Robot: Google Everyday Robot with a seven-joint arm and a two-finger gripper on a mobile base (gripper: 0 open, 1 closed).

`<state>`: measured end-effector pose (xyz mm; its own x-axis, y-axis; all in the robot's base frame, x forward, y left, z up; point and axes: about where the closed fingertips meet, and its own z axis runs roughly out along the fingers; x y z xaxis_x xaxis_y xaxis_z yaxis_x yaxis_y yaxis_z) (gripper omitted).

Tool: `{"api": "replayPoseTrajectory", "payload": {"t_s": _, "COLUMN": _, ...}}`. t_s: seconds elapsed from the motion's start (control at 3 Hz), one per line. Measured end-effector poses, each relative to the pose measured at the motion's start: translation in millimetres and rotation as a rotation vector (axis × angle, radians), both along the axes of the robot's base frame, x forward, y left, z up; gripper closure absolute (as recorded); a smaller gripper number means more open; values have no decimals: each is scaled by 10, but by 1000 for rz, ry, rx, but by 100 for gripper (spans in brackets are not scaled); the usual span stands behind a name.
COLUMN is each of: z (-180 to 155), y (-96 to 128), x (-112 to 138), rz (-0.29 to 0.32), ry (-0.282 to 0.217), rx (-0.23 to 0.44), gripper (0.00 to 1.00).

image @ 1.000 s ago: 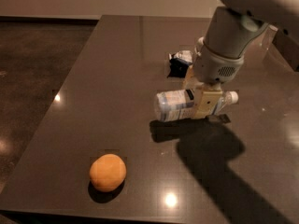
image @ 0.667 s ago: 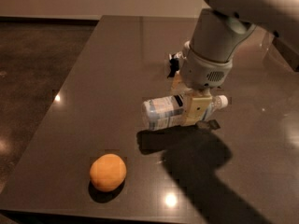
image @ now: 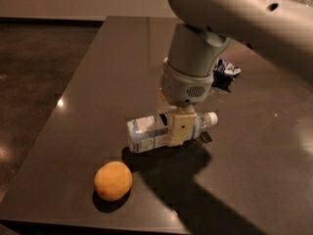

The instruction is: Move blue plastic bottle near orange

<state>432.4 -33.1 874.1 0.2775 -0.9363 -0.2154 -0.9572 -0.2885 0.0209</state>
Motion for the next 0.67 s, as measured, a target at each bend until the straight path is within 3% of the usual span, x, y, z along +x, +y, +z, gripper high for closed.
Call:
{"api": "replayPoseTrajectory", "payload": {"t_s": 0.33, "z": -45, "y": 186, "x": -86, "rz": 2, "ry": 28, "rx": -1, "gripper": 100}}
{"api": "replayPoseTrajectory", "payload": {"t_s": 0.67, "z": -82, "y": 304, "x": -141, "rz": -33, "ry": 46, "rx": 5, "gripper": 74}}
